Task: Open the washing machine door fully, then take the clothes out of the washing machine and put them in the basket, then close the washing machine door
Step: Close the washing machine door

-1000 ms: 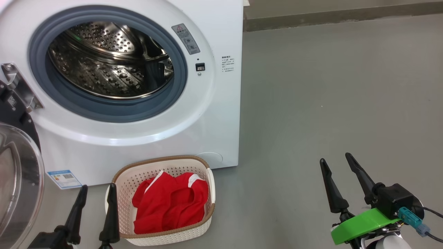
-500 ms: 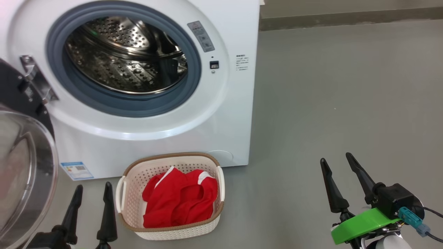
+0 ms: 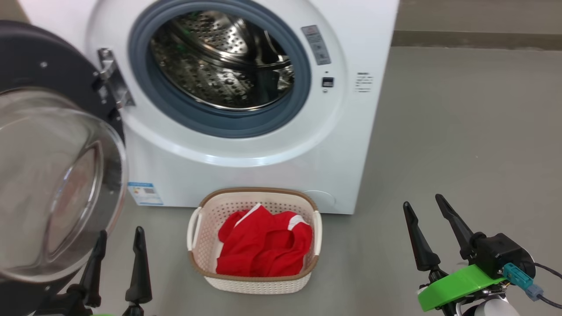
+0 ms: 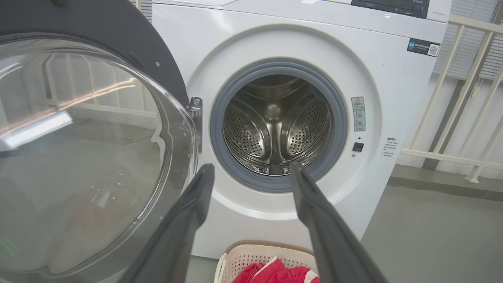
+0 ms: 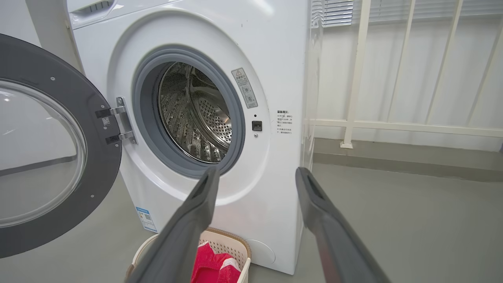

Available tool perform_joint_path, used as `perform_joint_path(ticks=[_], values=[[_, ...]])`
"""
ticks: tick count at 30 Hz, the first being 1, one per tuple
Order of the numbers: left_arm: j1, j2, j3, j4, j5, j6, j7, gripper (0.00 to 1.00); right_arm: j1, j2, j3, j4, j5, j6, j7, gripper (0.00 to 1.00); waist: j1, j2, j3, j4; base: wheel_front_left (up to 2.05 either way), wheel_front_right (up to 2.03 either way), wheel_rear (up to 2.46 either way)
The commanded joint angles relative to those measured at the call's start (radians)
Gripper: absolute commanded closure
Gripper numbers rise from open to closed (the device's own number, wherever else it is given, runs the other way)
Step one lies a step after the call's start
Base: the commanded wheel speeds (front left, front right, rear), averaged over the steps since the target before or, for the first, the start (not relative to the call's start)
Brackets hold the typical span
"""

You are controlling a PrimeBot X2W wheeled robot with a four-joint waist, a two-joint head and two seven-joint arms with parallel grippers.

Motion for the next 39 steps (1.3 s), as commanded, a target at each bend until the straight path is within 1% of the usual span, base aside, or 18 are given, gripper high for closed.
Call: perform_joint_path(ticks=[1,11,12,19,23,26,30,39], values=[[-0.006,0.007,0.026,-0.034,-0.004,0.002,-0.012,0.0,-0.017,0.0,0.029,-0.027,0.0,0.007,-0.006,0.0,0.0,0.0,-0.002,0.061,0.0,0.0,0.0],[0.003,0.007,0.02,-0.052,0.001,0.012,-0.012,0.0,-0.008,0.0,0.036,-0.036,-0.013,0.007,-0.006,0.0,0.0,0.0,-0.008,0.17,0.0,0.0,0.0],[0.004,0.007,0.019,-0.057,0.003,0.012,-0.012,0.0,-0.007,0.0,0.037,-0.037,-0.013,0.007,-0.006,0.0,0.0,0.0,-0.01,0.191,0.0,0.0,0.0],[0.009,0.01,0.02,-0.068,0.018,0.022,-0.012,0.0,-0.005,0.0,0.04,-0.041,-0.011,0.007,-0.006,0.0,0.0,0.0,-0.018,0.249,0.0,0.0,0.0],[0.007,0.019,0.022,-0.062,0.016,0.023,-0.01,0.0,-0.002,0.0,0.04,-0.042,-0.012,0.007,-0.006,0.0,0.0,0.0,-0.025,0.27,0.0,0.0,0.0],[0.011,0.023,0.023,-0.061,0.024,0.037,-0.002,0.0,0.002,0.0,0.043,-0.042,-0.011,0.007,-0.006,0.0,0.0,0.0,-0.029,0.283,0.0,0.0,0.0],[0.014,0.028,0.021,-0.065,0.025,0.041,0.006,0.0,0.006,0.0,0.046,-0.041,-0.008,0.007,-0.006,0.0,0.0,0.0,-0.032,0.296,0.0,0.0,0.0],[0.019,0.034,0.026,-0.078,0.031,0.064,0.005,0.0,0.007,0.0,0.055,-0.038,0.0,0.007,-0.006,0.0,0.0,0.0,-0.036,0.302,0.0,0.0,0.0]])
